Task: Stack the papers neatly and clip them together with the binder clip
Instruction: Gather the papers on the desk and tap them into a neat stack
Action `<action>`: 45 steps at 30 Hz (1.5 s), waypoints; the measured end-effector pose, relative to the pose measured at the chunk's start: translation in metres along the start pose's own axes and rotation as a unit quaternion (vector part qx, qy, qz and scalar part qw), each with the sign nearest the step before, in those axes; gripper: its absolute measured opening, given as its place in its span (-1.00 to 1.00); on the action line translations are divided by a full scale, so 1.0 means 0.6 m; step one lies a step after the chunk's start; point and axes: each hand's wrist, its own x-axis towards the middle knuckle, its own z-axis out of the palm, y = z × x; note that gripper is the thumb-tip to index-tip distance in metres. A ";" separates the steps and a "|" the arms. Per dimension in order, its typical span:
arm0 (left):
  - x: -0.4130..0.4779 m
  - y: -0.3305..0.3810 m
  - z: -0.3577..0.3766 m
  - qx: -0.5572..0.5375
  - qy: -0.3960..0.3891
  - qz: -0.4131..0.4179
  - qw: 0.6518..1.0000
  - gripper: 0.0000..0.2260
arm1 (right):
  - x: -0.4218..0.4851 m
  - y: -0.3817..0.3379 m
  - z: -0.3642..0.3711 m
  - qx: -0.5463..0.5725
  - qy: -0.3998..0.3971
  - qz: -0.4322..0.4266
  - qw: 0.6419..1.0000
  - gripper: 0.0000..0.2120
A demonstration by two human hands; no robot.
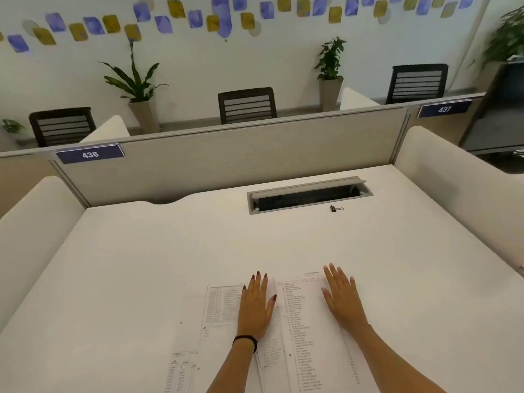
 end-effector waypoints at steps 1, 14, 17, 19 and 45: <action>-0.003 0.002 0.002 -0.014 -0.005 -0.005 1.000 -0.47 | -0.002 0.007 0.007 0.006 0.000 0.012 1.000 -0.24; -0.018 -0.003 0.039 0.037 -0.064 -0.046 0.996 -0.53 | -0.032 0.012 0.023 0.012 -0.004 0.064 0.998 -0.15; -0.015 0.006 0.042 0.003 -0.063 -0.030 0.998 -0.47 | -0.035 0.011 0.020 0.023 0.002 0.076 0.997 -0.15; -0.015 0.012 0.045 -0.044 -0.047 -0.026 0.998 -0.26 | -0.035 0.011 0.019 0.029 0.005 0.084 0.996 -0.17; -0.025 0.102 -0.012 -0.502 0.028 -0.156 0.850 -0.79 | -0.041 -0.004 0.006 0.241 0.092 0.145 0.955 -0.52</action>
